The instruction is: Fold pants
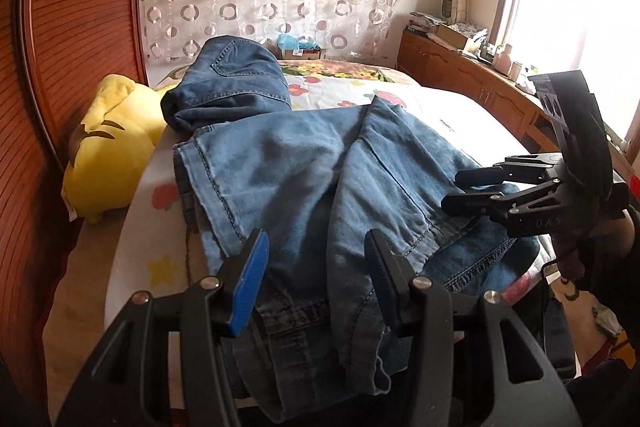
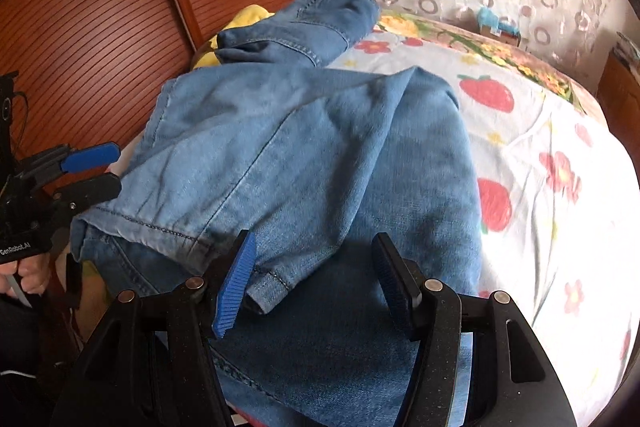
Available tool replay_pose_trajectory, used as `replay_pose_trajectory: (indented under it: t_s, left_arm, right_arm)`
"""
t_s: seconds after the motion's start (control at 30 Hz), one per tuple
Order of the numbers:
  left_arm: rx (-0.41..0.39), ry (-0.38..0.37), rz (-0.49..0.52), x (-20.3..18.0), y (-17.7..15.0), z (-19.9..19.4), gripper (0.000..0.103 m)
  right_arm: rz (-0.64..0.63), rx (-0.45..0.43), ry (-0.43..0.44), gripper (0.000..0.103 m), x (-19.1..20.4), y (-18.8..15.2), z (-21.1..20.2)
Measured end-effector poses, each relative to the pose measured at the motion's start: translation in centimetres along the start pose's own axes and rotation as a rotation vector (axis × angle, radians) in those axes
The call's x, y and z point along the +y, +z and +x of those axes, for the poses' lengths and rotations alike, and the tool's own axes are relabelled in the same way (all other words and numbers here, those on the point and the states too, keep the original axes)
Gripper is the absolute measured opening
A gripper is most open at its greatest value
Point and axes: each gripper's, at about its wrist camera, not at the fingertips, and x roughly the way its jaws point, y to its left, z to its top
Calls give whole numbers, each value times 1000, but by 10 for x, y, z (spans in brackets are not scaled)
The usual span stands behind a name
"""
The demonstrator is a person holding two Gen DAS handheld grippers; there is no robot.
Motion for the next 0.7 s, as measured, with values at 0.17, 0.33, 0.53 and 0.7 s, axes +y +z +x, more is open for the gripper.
replay_pose_trajectory:
  t_s: [0.17,0.33,0.53,0.7]
  left_arm:
    - [2,5,-2,2,-1,0,49]
    - [-8,10,-15,9,-2,-4,49]
    - [-36,23,-42,22,-3,-16,49]
    - [-71,37,-59,35,-2,-32,49]
  right_arm:
    - [4,9,23,49,3,-1,5]
    - [-40,30,83,5,16,10,10]
    - [-110,-30,106,2,42,60,-2]
    - [-202,-82,122,1,85,110,-8]
